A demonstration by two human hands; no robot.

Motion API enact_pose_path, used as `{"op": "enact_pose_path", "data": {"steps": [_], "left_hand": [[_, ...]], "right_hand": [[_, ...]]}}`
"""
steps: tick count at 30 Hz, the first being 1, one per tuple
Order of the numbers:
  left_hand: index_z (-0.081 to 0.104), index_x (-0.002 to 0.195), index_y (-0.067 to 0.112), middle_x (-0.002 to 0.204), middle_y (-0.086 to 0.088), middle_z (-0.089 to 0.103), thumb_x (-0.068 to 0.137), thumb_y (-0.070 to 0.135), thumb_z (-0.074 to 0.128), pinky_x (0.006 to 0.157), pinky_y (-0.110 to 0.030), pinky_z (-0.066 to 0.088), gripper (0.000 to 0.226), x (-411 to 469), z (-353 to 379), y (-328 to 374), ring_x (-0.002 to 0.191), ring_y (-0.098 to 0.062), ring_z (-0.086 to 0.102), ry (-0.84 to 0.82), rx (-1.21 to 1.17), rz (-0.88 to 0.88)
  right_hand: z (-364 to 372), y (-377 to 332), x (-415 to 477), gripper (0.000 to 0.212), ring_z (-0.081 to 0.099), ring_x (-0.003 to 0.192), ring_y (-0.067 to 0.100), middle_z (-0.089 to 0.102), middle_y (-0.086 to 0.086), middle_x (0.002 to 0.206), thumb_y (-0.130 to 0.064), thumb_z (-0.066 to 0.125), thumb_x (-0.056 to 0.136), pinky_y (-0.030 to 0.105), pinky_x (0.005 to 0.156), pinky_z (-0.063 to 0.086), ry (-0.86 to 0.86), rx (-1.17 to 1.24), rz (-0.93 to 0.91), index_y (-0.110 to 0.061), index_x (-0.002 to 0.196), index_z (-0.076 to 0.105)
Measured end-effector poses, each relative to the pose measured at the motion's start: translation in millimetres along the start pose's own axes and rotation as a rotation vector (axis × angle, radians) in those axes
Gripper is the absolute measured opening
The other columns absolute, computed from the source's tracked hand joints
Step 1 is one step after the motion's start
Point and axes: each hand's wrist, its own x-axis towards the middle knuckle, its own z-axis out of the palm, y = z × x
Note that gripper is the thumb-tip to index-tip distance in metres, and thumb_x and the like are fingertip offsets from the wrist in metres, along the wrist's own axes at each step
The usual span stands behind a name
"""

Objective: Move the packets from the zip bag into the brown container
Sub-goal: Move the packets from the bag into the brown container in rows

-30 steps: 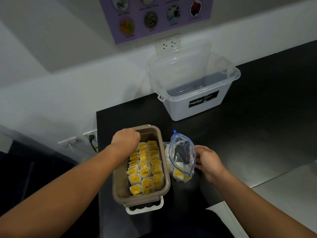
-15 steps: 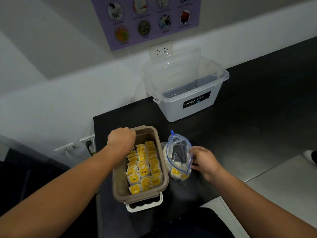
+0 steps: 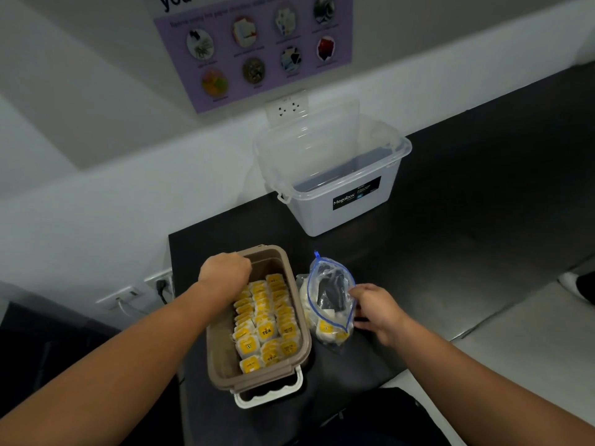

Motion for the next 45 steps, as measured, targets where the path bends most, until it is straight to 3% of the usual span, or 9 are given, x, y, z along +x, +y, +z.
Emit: {"op": "enact_pose_path", "data": {"steps": [6, 11, 16, 23, 26, 29, 35, 40, 45], "left_hand": [[0.073, 0.089, 0.03, 0.087, 0.008, 0.067, 0.088, 0.03, 0.073, 0.073, -0.025, 0.053, 0.001, 0, -20, -9, 0.075, -0.006, 0.062, 0.026, -0.396, -0.03], [0.074, 0.089, 0.031, 0.081, 0.013, 0.072, 0.084, 0.027, 0.08, 0.074, -0.02, 0.055, 0.009, -22, -58, 10, 0.072, 0.002, 0.068, 0.074, -0.897, -0.009], [0.077, 0.095, 0.027, 0.083, 0.01, 0.074, 0.083, 0.027, 0.082, 0.07, -0.008, 0.048, 0.014, -26, -81, 73, 0.077, 0.003, 0.068, 0.118, -1.081, 0.053], [0.075, 0.112, 0.023, 0.11, 0.002, 0.07, 0.095, 0.017, 0.064, 0.093, -0.03, 0.053, 0.021, 4, -63, 164, 0.102, -0.015, 0.066, -0.028, -0.888, 0.027], [0.072, 0.114, 0.02, 0.111, -0.006, 0.068, 0.096, 0.021, 0.057, 0.081, -0.036, 0.053, 0.023, 26, -51, 189, 0.099, -0.025, 0.064, -0.133, -0.711, -0.045], [0.072, 0.11, 0.024, 0.105, -0.004, 0.067, 0.091, 0.031, 0.063, 0.077, -0.034, 0.052, 0.022, 37, -48, 203, 0.089, -0.021, 0.062, -0.253, -0.626, -0.062], [0.074, 0.103, 0.033, 0.103, 0.005, 0.07, 0.088, 0.045, 0.067, 0.085, -0.034, 0.056, 0.021, 32, -31, 224, 0.097, -0.019, 0.066, -0.191, -0.71, -0.051], [0.074, 0.098, 0.028, 0.094, 0.003, 0.072, 0.087, 0.046, 0.065, 0.078, -0.036, 0.057, 0.023, 29, -29, 240, 0.089, -0.018, 0.067, -0.092, -0.798, -0.083], [0.074, 0.103, 0.03, 0.097, 0.001, 0.072, 0.091, 0.036, 0.055, 0.071, -0.032, 0.05, 0.023, 29, -32, 251, 0.089, -0.022, 0.066, -0.104, -0.87, -0.114]], "right_hand": [[-6, 5, 10, 0.014, 0.062, 0.084, 0.022, 0.07, 0.007, 0.092, -0.028, 0.062, 0.1, 0.04, 0.079, 0.051, -0.036, -0.126, 0.037, -0.018, 0.109, 0.065], [-10, -1, 18, 0.013, 0.068, 0.082, 0.02, 0.073, 0.009, 0.095, -0.007, 0.056, 0.1, 0.034, 0.067, 0.053, -0.094, -0.125, 0.063, -0.012, 0.108, 0.066], [-27, -12, 32, 0.021, 0.073, 0.083, 0.024, 0.077, 0.012, 0.096, 0.001, 0.063, 0.092, 0.035, 0.067, 0.058, -0.127, -0.166, 0.038, -0.011, 0.107, 0.068], [-48, -21, 49, 0.021, 0.072, 0.085, 0.028, 0.077, 0.017, 0.094, -0.002, 0.058, 0.085, 0.045, 0.079, 0.059, -0.161, -0.264, -0.093, -0.015, 0.095, 0.072], [-59, -29, 54, 0.02, 0.074, 0.088, 0.027, 0.078, 0.013, 0.093, -0.007, 0.063, 0.08, 0.043, 0.077, 0.062, -0.175, -0.296, -0.124, -0.016, 0.096, 0.072], [-69, -35, 63, 0.015, 0.075, 0.088, 0.029, 0.077, 0.014, 0.094, -0.005, 0.063, 0.086, 0.044, 0.076, 0.063, -0.181, -0.293, -0.144, -0.014, 0.096, 0.07], [-85, -41, 79, 0.016, 0.076, 0.087, 0.029, 0.076, 0.014, 0.095, 0.001, 0.058, 0.092, 0.04, 0.07, 0.062, -0.207, -0.262, -0.089, -0.012, 0.094, 0.067], [-93, -45, 87, 0.015, 0.077, 0.086, 0.031, 0.078, 0.017, 0.094, 0.002, 0.06, 0.093, 0.045, 0.073, 0.064, -0.237, -0.18, -0.041, -0.009, 0.097, 0.068], [-95, -48, 89, 0.019, 0.071, 0.078, 0.029, 0.073, 0.019, 0.088, 0.004, 0.051, 0.099, 0.039, 0.067, 0.057, -0.292, -0.068, -0.036, -0.007, 0.091, 0.063]]}}
